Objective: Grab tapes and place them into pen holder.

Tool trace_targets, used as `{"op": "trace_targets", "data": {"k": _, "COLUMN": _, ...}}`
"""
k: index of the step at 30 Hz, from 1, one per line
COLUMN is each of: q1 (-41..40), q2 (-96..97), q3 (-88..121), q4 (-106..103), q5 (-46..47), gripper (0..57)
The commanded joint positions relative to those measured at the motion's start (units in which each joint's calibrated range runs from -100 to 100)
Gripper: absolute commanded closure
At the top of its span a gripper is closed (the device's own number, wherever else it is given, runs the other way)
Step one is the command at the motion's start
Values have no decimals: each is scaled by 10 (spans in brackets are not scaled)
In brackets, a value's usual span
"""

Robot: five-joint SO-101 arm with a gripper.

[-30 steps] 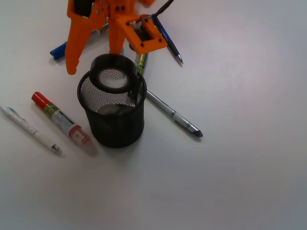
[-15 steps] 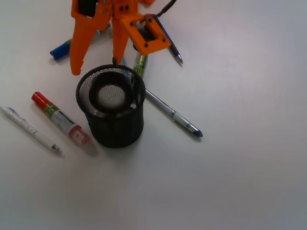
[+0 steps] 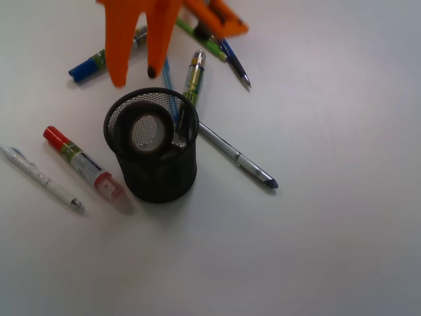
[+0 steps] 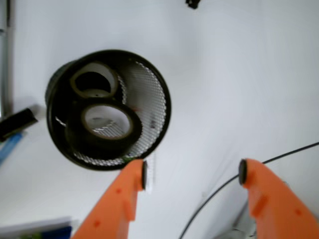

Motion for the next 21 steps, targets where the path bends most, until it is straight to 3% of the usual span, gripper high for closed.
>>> {"op": "trace_targets", "data": {"k": 1, "q1": -8, "q2": -7, "q3": -148, "q4": 83, "q5": 49, "gripper": 365}}
{"op": "trace_targets", "data": {"k": 5, "q1": -22, "q2": -13, "q3": -212, "q4": 125, "q5": 89, "gripper": 367}}
{"op": "trace_targets", "data": {"k": 10, "q1": -48, "q2": -113, "q3": -106, "q4": 125, "q5": 96, "gripper": 367}}
{"op": "trace_targets", "data": {"k": 16, "q1": 41, "q2": -412, "q3": 356, "q4": 107, "q5": 56, "gripper": 365}}
{"op": "trace_targets", "data": {"k": 21, "q1": 77, "q2": -678, "q3": 739, "q4": -95, "q5": 90, "gripper": 366}}
